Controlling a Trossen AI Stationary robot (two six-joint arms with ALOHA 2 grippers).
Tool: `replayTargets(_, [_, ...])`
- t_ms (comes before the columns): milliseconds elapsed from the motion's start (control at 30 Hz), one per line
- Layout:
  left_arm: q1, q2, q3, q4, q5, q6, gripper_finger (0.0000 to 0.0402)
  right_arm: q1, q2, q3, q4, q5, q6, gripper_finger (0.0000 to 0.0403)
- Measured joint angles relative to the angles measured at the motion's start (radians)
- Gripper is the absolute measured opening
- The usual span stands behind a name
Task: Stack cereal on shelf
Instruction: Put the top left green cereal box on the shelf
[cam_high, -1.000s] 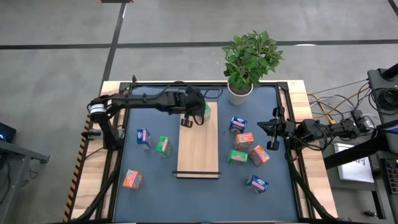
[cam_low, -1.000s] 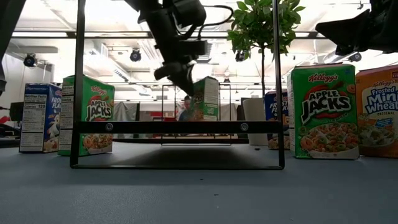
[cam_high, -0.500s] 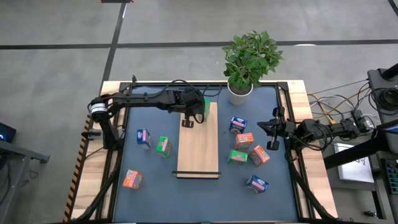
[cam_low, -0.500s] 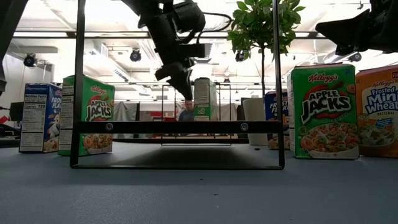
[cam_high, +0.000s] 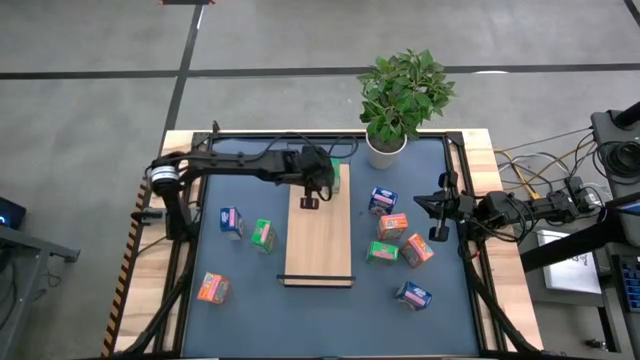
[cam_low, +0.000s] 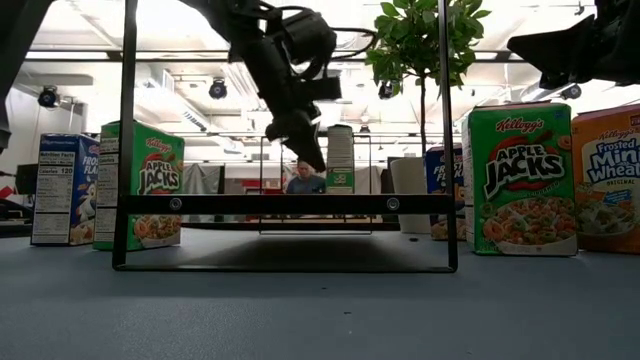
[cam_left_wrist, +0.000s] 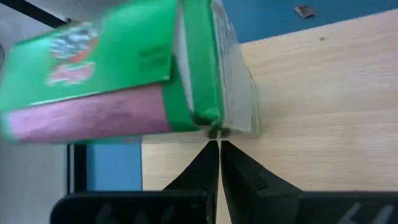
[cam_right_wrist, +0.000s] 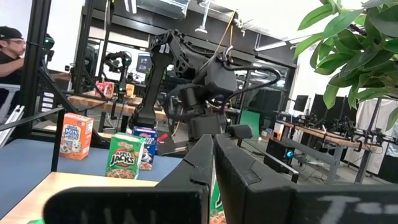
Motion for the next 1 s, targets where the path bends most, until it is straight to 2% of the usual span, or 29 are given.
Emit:
replayTargets(333, [0.001,0.060,0.000,0.049,-0.031,0.007,0.0000,0.000,0.000,0.000,0.000,0.000,0.000,0.0009])
replayTargets(1000, [0.017,0.064,0.001,0.132,-0.037,0.035,0.0000,0.000,0.000,0.000,0.000,0.000,0.000,0.0009])
